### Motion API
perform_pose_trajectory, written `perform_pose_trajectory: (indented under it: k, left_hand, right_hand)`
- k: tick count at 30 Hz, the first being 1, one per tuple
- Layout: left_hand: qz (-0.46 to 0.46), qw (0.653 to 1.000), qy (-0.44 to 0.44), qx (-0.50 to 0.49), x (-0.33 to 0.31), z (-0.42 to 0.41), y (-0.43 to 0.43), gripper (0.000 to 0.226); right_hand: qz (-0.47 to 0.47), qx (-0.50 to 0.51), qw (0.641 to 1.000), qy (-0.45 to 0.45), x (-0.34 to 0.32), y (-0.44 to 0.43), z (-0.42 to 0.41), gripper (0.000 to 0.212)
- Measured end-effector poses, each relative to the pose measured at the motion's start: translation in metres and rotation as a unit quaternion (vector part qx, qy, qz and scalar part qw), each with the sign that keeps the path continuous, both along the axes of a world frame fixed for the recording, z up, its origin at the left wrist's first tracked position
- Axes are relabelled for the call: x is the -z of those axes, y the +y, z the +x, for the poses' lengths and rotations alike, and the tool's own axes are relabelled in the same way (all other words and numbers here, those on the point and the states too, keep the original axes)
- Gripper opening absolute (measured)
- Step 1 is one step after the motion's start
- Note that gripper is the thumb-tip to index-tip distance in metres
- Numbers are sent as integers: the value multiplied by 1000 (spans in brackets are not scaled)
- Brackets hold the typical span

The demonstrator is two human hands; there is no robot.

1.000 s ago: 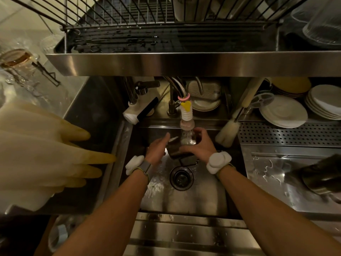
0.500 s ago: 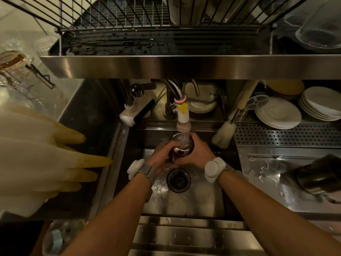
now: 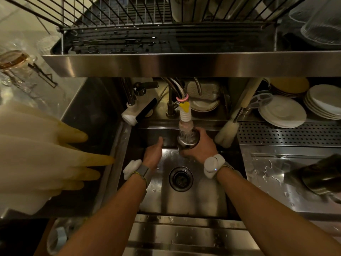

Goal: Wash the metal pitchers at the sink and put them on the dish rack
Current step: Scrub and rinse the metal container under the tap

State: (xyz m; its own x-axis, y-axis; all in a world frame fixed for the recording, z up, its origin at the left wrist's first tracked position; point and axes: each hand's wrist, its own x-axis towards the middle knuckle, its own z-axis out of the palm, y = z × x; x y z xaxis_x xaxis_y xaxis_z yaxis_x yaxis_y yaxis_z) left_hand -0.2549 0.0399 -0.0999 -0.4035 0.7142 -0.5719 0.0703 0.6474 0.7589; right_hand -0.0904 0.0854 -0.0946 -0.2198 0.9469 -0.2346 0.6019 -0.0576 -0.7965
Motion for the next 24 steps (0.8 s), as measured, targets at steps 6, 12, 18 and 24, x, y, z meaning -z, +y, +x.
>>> perform_pose_trajectory:
  k: [6, 12, 18, 24]
  left_hand:
    - [1, 1000, 7, 7, 3, -3, 0, 59]
    - [-4, 1000, 7, 10, 7, -7, 0, 59]
    - [-3, 1000, 10, 18, 8, -3, 2, 60]
    - [42, 998, 50, -4, -6, 5, 9, 46]
  right_hand:
    - [-19, -13, 1000, 11, 5, 0, 3, 99]
    - [-32, -31, 999, 21, -1, 0, -9, 99]
    - [-19, 13, 1000, 19, -1, -1, 6, 100]
    - [-26, 8, 999, 31, 0, -5, 0, 99]
